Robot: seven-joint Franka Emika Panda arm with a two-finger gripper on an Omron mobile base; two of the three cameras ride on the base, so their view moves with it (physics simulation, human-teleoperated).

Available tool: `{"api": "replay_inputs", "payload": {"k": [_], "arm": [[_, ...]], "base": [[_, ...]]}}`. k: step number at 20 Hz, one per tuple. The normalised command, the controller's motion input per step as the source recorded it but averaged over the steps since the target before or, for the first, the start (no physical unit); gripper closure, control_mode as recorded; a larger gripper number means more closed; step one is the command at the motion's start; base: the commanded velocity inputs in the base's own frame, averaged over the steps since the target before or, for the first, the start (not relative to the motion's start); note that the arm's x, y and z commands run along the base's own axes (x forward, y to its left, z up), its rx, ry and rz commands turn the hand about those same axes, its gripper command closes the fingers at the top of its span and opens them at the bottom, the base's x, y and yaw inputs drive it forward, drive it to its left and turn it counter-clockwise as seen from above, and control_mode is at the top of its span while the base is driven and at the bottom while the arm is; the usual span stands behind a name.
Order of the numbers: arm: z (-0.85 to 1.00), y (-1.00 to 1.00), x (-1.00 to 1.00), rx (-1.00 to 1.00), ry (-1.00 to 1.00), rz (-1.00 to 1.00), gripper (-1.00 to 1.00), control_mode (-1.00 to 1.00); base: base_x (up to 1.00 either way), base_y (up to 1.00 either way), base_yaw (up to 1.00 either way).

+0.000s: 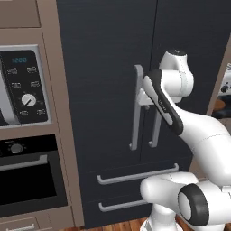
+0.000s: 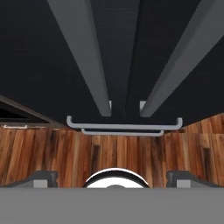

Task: Retrieve a lemon from the fridge and place it on the cutting board with the fish.

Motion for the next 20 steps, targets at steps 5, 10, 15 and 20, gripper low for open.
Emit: {"api": "replay_inputs", "payload": {"k": [5,10,15,20], "arm": [[0.0,0.0,-0.02,0.0,0.0,-0.01,-1.0,-1.0],[0.0,-0.31,0.0,0.01,-0.14,0.0,-1.0,-1.0],[-0.26,-0.43,0.3,0.0,-0.29,0.0,-1.0,-1.0],[-0.35,-0.26,0.27,-0.04,-0.01,0.0,-1.0,-1.0]], "base": [[-0.21,0.0,-0.03],[0.0,0.0,0.0],[0.0,0.0,0.0],[0.0,0.0,0.0]]}}
